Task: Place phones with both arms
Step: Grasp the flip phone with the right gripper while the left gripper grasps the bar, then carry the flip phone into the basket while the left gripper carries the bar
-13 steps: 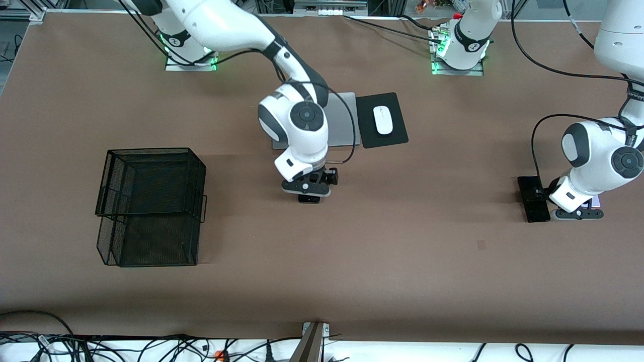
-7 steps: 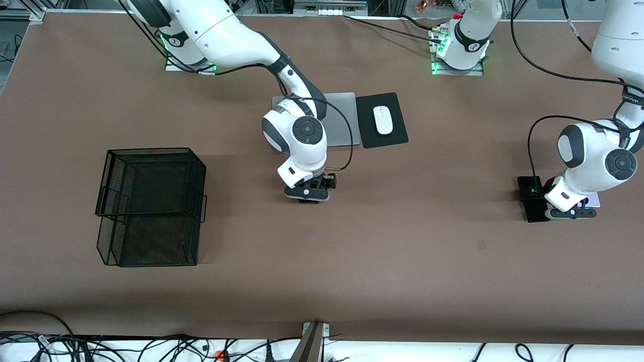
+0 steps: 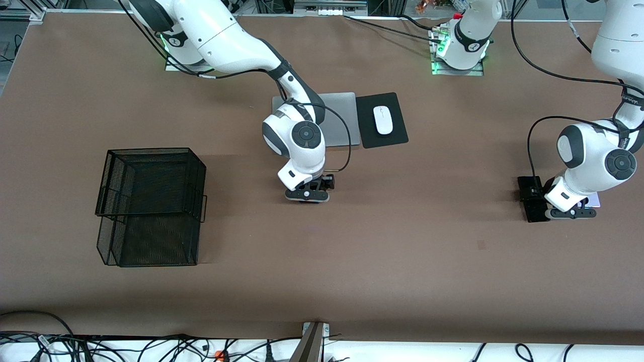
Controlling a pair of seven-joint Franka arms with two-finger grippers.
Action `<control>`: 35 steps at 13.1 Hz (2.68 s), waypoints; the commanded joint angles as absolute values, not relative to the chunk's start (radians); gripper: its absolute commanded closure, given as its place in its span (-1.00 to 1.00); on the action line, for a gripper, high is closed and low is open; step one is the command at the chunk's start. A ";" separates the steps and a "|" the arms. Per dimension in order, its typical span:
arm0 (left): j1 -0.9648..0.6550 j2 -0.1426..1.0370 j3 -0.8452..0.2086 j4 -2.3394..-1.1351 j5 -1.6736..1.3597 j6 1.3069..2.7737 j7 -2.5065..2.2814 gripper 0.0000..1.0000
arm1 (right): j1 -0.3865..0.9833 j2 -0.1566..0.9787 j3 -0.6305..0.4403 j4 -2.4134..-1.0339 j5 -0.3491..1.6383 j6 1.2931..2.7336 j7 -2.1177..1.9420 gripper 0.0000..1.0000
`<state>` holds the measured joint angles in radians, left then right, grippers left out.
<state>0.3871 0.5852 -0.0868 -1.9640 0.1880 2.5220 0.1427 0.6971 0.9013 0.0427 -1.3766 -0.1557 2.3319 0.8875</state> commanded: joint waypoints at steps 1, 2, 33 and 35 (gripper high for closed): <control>0.403 0.598 -0.100 -1.960 0.178 2.539 0.164 -1.00 | 0.690 0.910 0.049 -1.384 -0.169 2.359 0.876 -1.00; 0.403 0.598 -0.100 -1.960 0.178 2.539 0.164 -1.00 | 0.690 0.910 0.049 -1.384 -0.170 2.361 0.876 -0.61; 0.223 0.525 -0.522 -1.468 0.161 1.740 -0.089 0.57 | 0.506 0.199 -0.563 -2.021 0.086 2.201 -0.296 1.00; 0.106 0.566 -0.522 -1.444 0.137 1.750 -0.217 0.58 | 0.476 0.242 -0.572 -2.045 0.133 2.252 -0.342 1.00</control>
